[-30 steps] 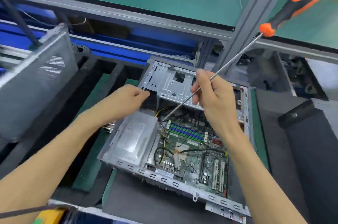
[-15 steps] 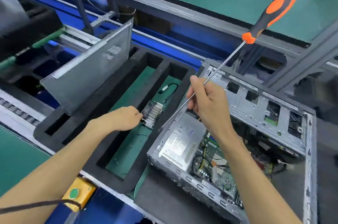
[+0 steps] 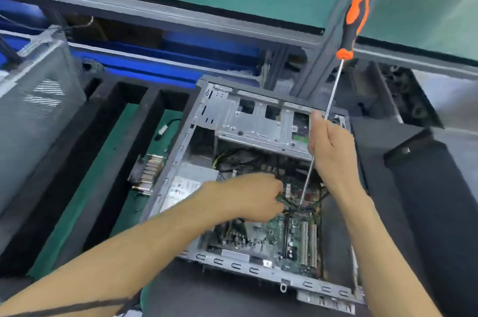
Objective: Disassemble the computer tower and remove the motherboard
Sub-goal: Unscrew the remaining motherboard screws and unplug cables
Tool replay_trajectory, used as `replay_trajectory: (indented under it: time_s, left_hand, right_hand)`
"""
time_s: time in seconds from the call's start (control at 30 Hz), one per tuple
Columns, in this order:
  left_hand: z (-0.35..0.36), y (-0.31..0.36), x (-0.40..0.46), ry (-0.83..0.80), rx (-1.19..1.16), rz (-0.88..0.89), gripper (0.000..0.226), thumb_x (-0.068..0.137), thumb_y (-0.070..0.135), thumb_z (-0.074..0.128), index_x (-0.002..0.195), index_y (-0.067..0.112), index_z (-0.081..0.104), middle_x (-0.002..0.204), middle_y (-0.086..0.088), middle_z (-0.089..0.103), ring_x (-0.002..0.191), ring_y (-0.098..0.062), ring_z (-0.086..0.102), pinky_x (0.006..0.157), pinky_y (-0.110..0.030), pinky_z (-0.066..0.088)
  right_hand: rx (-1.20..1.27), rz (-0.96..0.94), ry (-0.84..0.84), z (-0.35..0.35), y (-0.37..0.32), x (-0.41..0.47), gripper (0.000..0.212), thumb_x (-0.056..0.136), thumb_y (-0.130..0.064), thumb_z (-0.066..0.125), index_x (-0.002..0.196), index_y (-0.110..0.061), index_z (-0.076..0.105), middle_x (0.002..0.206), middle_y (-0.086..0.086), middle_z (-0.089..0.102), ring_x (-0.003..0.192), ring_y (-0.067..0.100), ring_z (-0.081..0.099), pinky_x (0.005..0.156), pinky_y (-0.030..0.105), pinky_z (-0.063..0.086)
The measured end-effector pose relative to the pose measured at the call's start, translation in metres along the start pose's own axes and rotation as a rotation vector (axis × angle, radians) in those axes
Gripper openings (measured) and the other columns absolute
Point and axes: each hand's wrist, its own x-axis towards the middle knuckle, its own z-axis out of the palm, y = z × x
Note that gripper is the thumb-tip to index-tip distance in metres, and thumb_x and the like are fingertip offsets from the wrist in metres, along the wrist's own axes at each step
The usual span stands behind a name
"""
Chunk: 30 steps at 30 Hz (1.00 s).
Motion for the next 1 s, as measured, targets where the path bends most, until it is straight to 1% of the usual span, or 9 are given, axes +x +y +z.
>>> replay_trajectory:
  time_s: [0.07,0.17,0.27,0.47,0.57,0.63,0.7,0.8,1.0]
  left_hand:
    - [0.021,0.008,0.03,-0.097,0.213,-0.057,0.056,0.099,0.036,0.047,0.146,0.007,0.036,0.145,-0.018,0.04,0.134,-0.034,0.038,0.112,-0.046,0.034]
    - [0.038,0.007,0.063,-0.141,0.382,-0.137,0.082,0.098,0.048,0.048,0.155,0.004,0.011,0.158,-0.026,0.015,0.145,-0.041,0.017,0.119,-0.051,0.018]
    - [0.051,0.0,0.084,-0.189,0.467,-0.187,0.095,0.092,0.065,0.046,0.156,0.006,0.007,0.159,-0.028,0.002,0.145,-0.046,0.011,0.119,-0.055,0.013]
    - [0.067,-0.023,0.099,-0.153,0.476,-0.194,0.113,0.072,0.09,0.041,0.156,0.022,0.008,0.163,-0.017,0.005,0.147,-0.041,0.011,0.116,-0.056,0.012]
    - [0.064,-0.031,0.103,-0.126,0.413,-0.175,0.122,0.064,0.093,0.046,0.156,0.023,0.006,0.162,-0.011,0.015,0.146,-0.038,0.019,0.116,-0.053,0.019]
    - [0.058,-0.035,0.107,-0.116,0.349,-0.196,0.127,0.062,0.092,0.049,0.156,0.016,0.009,0.163,-0.01,0.015,0.147,-0.039,0.018,0.117,-0.053,0.022]
    - [0.049,-0.037,0.11,-0.097,0.232,-0.246,0.118,0.072,0.089,0.044,0.152,0.004,0.022,0.16,-0.015,0.024,0.144,-0.04,0.026,0.114,-0.051,0.028]
    - [0.046,-0.038,0.118,0.016,0.183,-0.269,0.072,0.097,0.061,0.038,0.134,0.0,0.049,0.136,-0.021,0.054,0.121,-0.038,0.053,0.102,-0.045,0.043]
    - [0.051,-0.044,0.13,0.046,0.168,-0.314,0.042,0.102,0.037,0.044,0.12,0.002,0.06,0.117,-0.019,0.065,0.099,-0.03,0.06,0.085,-0.032,0.047]
  right_hand:
    - [-0.009,0.047,0.045,-0.017,0.017,-0.008,0.065,0.106,-0.046,0.038,0.061,0.0,0.032,0.052,-0.001,0.031,0.052,0.015,0.03,0.054,0.035,0.024]
    - [-0.003,0.112,0.106,-0.032,0.035,-0.021,0.064,0.107,-0.043,0.038,0.06,0.0,0.032,0.051,0.0,0.033,0.052,0.026,0.046,0.059,0.045,0.038]
    - [0.061,0.154,0.151,-0.037,0.051,-0.03,0.058,0.108,-0.039,0.041,0.057,-0.013,0.029,0.047,-0.008,0.032,0.044,0.008,0.035,0.046,0.024,0.03]
    - [0.113,0.182,0.169,-0.038,0.067,-0.033,0.062,0.108,-0.036,0.043,0.056,-0.001,0.038,0.047,-0.005,0.038,0.046,0.007,0.034,0.05,0.02,0.032]
    - [0.073,0.153,0.138,-0.036,0.066,-0.031,0.062,0.106,-0.039,0.042,0.056,-0.002,0.036,0.048,0.006,0.037,0.047,0.015,0.035,0.051,0.037,0.033]
    - [0.054,0.141,0.114,-0.036,0.066,-0.031,0.065,0.105,-0.043,0.04,0.06,0.004,0.036,0.054,0.021,0.04,0.052,0.032,0.037,0.053,0.046,0.034]
    - [0.049,0.139,0.112,-0.038,0.066,-0.03,0.065,0.105,-0.042,0.04,0.061,0.005,0.037,0.056,0.024,0.041,0.055,0.037,0.039,0.054,0.048,0.034]
    - [0.058,0.151,0.131,-0.038,0.067,-0.029,0.063,0.106,-0.038,0.042,0.061,0.005,0.037,0.055,0.023,0.042,0.054,0.035,0.04,0.054,0.047,0.034]
    - [0.064,0.156,0.131,-0.038,0.066,-0.029,0.063,0.107,-0.036,0.042,0.063,0.009,0.042,0.056,0.024,0.047,0.056,0.036,0.044,0.054,0.049,0.037]
